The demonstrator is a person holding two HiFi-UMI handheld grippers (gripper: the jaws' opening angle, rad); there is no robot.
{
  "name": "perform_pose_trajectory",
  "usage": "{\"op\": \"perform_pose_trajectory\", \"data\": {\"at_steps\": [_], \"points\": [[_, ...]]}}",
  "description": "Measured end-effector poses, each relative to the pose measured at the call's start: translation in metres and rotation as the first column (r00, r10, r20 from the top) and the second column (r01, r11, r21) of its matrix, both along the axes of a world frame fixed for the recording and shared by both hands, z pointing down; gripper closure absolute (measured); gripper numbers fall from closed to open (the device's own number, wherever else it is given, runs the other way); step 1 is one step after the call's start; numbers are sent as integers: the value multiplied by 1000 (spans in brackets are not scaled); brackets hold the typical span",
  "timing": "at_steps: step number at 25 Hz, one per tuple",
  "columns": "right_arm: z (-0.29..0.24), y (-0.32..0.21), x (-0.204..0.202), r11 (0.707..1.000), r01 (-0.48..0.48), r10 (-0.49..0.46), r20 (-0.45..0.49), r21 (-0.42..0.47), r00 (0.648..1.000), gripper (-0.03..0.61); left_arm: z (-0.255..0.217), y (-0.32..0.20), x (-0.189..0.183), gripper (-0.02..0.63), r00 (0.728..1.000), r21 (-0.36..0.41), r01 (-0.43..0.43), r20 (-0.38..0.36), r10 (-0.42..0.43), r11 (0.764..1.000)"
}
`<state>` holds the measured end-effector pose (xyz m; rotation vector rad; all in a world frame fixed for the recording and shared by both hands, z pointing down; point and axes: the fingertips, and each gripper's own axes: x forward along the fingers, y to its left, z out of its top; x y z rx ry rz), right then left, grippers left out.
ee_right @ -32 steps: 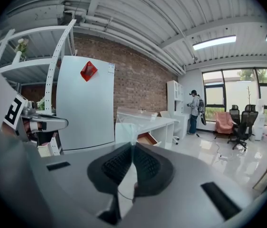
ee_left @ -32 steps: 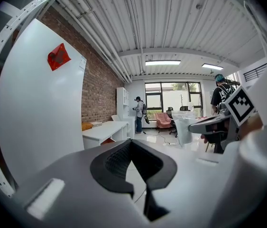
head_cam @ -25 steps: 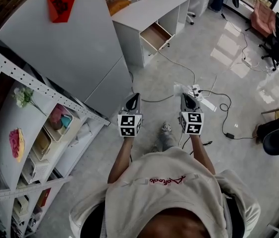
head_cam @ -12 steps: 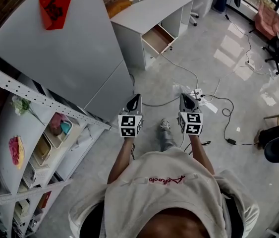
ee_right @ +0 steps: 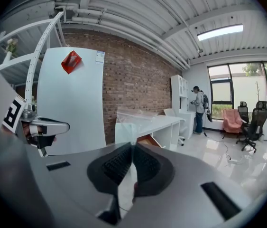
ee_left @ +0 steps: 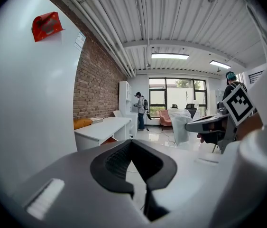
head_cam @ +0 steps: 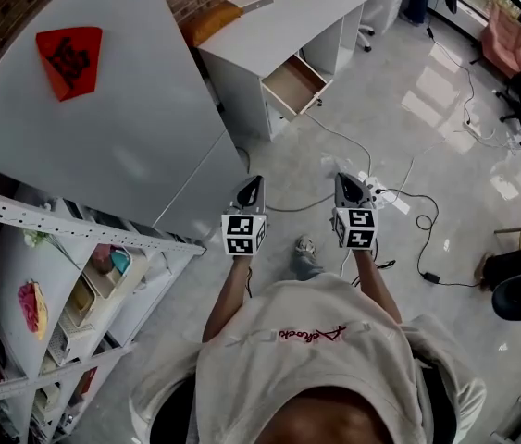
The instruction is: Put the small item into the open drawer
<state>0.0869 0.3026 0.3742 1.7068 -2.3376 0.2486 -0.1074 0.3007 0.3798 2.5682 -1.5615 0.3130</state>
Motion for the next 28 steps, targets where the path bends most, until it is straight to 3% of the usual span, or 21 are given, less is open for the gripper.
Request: {"op": "perform_pose_trajectory", "data": {"at_steps": [16,28], "points": [[-13,-161,38,999,40,-40,2,18,999,565,-18,-156,39,607,999,32,33,4,-33,999],[4,-199,55,998,66,-66,2,-9,998,566,-3,-188,60,607,999,5,46,11,-46,999]]}}
